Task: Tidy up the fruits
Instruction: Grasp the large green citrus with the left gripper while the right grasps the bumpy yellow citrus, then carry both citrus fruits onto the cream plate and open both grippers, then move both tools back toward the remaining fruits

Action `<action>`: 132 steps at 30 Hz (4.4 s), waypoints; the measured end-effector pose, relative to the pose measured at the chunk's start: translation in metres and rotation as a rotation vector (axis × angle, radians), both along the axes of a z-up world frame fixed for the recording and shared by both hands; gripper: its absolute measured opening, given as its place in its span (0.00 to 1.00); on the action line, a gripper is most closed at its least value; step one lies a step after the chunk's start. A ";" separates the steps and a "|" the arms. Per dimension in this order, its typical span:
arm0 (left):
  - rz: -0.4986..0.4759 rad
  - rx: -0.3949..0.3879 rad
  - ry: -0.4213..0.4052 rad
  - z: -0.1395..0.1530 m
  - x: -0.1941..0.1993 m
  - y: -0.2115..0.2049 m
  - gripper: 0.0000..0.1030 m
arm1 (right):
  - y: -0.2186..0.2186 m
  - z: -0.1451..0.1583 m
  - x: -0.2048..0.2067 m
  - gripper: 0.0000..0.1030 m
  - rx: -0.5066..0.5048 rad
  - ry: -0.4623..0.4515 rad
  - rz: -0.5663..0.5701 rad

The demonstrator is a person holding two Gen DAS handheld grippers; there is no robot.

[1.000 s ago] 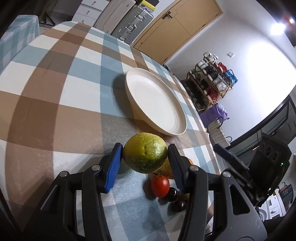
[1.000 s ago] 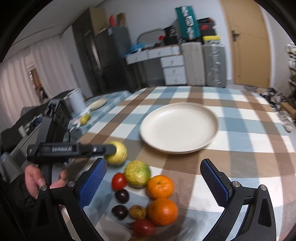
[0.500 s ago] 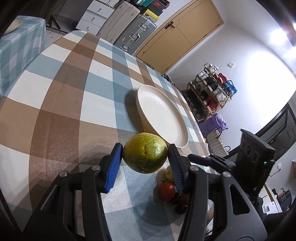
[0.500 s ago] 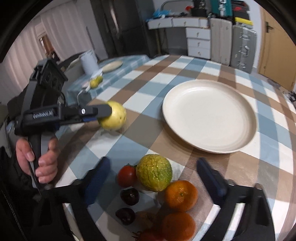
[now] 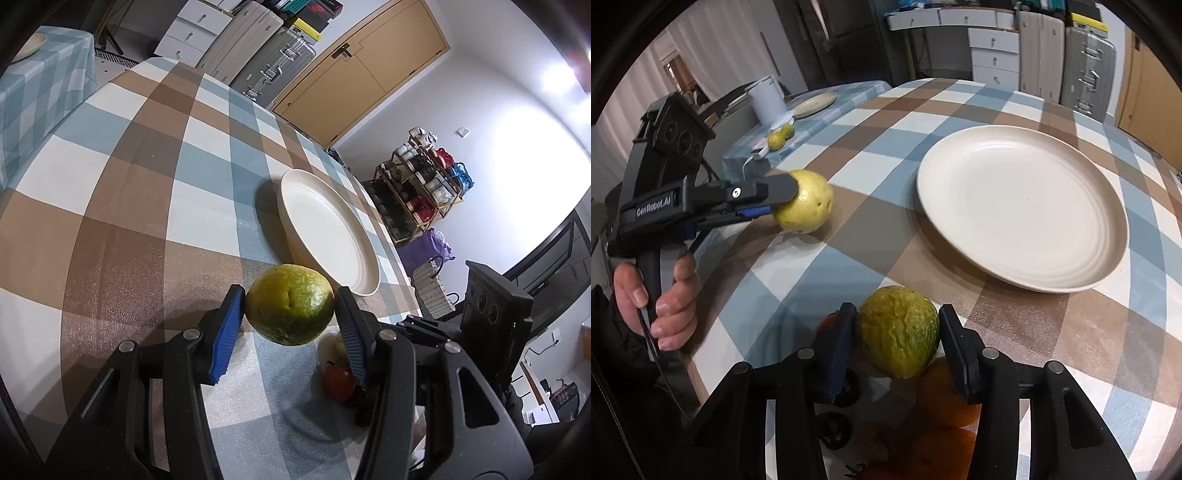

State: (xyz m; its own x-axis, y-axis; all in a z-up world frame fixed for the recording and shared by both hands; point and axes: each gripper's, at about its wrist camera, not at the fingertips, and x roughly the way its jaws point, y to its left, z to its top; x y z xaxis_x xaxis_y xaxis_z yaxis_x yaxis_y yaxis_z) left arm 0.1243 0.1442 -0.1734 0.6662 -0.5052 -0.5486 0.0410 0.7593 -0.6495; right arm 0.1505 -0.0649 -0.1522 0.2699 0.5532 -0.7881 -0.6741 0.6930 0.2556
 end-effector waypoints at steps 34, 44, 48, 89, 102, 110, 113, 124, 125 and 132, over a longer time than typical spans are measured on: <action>-0.141 0.162 -0.095 0.079 0.144 -0.090 0.46 | -0.096 0.065 0.108 0.45 0.380 -0.111 -0.225; -0.115 0.188 0.002 0.038 0.203 -0.097 0.46 | -0.079 0.018 0.184 0.45 0.351 -0.020 -0.237; -0.118 0.193 0.029 0.022 0.215 -0.097 0.46 | -0.072 0.001 0.199 0.45 0.344 0.011 -0.240; 0.035 0.602 -0.209 0.136 0.038 -0.133 0.99 | -0.139 0.094 0.033 1.00 0.448 -0.300 -0.425; 0.079 0.650 -0.257 0.160 -0.054 -0.143 0.99 | -0.133 0.113 -0.047 1.00 0.427 -0.365 -0.393; 0.080 0.613 -0.258 0.149 -0.105 -0.141 0.99 | -0.127 0.103 -0.086 1.00 0.369 -0.360 -0.372; 0.082 0.607 -0.245 0.139 -0.111 -0.138 0.99 | -0.127 0.098 -0.097 1.00 0.346 -0.355 -0.372; 0.064 0.598 -0.164 0.096 -0.112 -0.126 0.99 | -0.131 0.053 -0.107 1.00 0.312 -0.221 -0.408; 0.059 0.597 -0.156 0.092 -0.110 -0.124 0.99 | -0.129 0.048 -0.107 1.00 0.309 -0.204 -0.409; 0.040 0.586 -0.110 0.067 -0.102 -0.122 0.99 | -0.117 0.013 -0.090 1.00 0.316 -0.059 -0.394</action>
